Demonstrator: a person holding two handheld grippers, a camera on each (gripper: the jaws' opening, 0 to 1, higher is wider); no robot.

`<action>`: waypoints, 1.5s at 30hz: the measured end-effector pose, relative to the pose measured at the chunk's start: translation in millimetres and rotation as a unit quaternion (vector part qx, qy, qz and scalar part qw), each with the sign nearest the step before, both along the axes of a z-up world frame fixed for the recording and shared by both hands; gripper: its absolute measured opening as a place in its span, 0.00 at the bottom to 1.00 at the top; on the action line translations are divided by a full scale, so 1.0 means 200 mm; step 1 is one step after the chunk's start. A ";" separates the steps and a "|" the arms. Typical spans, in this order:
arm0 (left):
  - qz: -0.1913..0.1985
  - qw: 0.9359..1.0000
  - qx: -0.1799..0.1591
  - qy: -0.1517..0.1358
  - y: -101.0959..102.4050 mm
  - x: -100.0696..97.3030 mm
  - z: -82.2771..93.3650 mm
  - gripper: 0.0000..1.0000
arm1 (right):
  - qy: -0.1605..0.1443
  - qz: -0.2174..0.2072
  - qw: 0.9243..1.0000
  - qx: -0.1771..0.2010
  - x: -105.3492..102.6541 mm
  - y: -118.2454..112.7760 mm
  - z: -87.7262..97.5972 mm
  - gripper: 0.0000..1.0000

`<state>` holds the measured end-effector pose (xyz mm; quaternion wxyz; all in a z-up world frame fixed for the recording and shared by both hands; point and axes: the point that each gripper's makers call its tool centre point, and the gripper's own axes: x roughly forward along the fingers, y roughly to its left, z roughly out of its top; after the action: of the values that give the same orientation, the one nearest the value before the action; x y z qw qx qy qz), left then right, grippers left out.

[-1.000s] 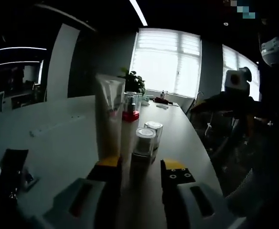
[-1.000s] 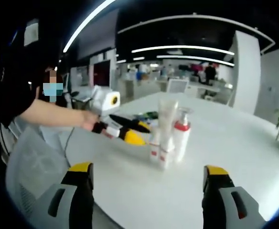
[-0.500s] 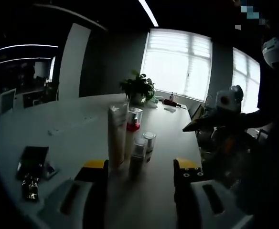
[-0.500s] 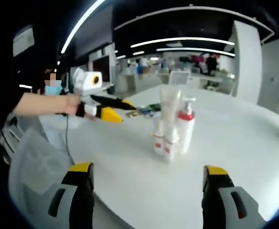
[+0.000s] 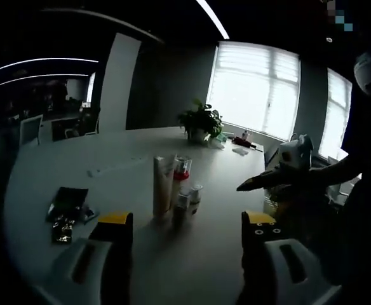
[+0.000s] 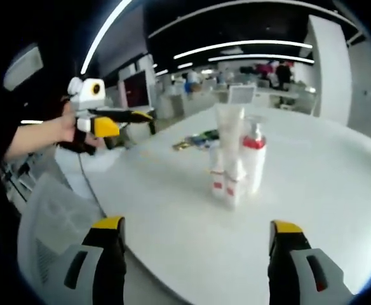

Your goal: Arrange the skincare products in the storage area until every visible bottle or jar stands upright without overlapping.

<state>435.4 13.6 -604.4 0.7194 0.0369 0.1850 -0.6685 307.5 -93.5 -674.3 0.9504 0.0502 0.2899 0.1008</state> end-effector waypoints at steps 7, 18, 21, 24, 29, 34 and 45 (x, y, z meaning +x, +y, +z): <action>0.044 0.999 0.005 0.001 0.09 -0.08 0.05 0.76 | 0.011 0.000 1.000 0.005 -0.01 0.00 -0.02 0.97; 0.129 0.992 0.004 0.015 0.29 -0.05 0.10 0.89 | 0.016 0.011 1.000 -0.001 -0.01 0.02 -0.03 0.95; 0.148 0.989 0.005 0.016 0.33 -0.05 0.10 0.92 | 0.022 0.008 1.000 0.008 -0.01 0.02 -0.04 0.93; 0.159 0.987 0.007 0.018 0.37 -0.06 0.10 0.93 | 0.019 0.004 1.000 0.020 -0.01 0.02 -0.02 0.93; 0.187 0.982 0.018 0.017 0.43 -0.06 0.07 0.99 | 0.020 0.001 1.000 0.014 -0.02 0.01 -0.02 0.94; 0.192 0.981 0.036 0.013 0.45 -0.07 0.05 0.99 | 0.020 -0.010 1.000 0.016 -0.03 -0.01 0.00 0.94; 0.212 0.976 0.040 0.036 0.41 -0.05 -0.06 0.99 | 0.018 -0.044 0.999 0.017 -0.04 -0.08 -0.01 0.93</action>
<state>426.2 95.5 -617.2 0.8354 0.0015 0.2415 -0.4938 299.8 -110.4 -676.8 0.9474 0.0814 0.3031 0.0631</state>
